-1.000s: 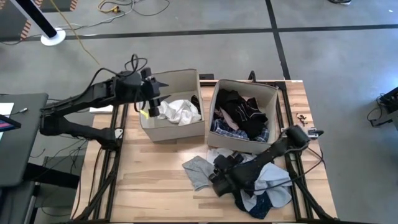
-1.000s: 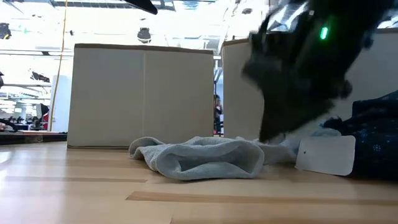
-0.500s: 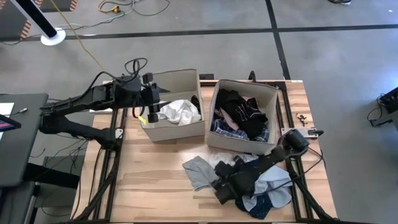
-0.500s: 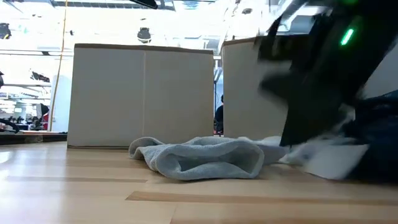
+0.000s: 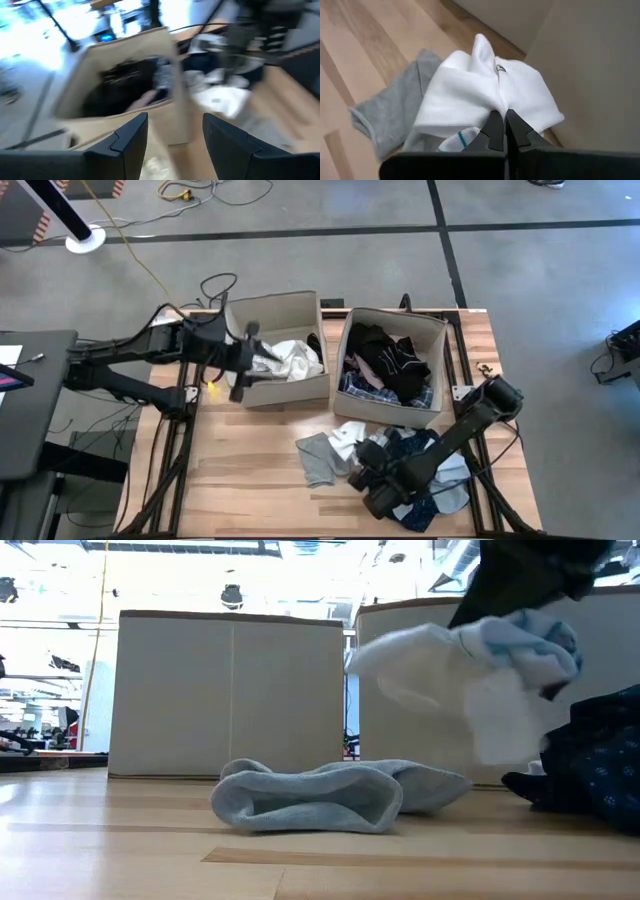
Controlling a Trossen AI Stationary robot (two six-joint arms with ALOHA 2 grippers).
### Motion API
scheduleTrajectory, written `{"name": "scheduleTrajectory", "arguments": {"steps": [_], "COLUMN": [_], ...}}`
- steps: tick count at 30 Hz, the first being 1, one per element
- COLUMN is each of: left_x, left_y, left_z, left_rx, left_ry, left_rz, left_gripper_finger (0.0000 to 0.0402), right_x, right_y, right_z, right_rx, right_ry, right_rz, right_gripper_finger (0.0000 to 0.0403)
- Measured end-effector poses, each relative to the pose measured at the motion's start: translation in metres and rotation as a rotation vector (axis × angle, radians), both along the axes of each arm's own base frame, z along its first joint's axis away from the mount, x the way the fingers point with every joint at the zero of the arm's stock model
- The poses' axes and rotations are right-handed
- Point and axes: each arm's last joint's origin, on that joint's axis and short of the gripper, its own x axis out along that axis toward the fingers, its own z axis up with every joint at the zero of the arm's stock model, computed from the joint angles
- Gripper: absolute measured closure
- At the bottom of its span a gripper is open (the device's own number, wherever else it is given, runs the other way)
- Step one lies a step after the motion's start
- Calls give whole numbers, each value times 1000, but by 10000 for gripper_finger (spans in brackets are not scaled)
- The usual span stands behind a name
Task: Sort clothes
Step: Put the sock into the left white laundry bin
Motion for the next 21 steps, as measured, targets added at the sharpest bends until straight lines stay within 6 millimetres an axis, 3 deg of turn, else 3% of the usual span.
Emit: {"name": "scheduleTrajectory", "arguments": {"steps": [9,21], "left_x": [3,2], "left_y": [-29,-36], "left_z": [-17,-17], "left_rx": [-44,-57], "left_ry": [56,58], "left_rz": [-201,-224], "left_gripper_finger": [217,217], "right_x": [2,3], "right_y": [4,28], "right_z": [0,3], "right_rx": [36,120], "right_ry": [63,27], "right_rz": [86,243], "right_gripper_finger": [385,235]}}
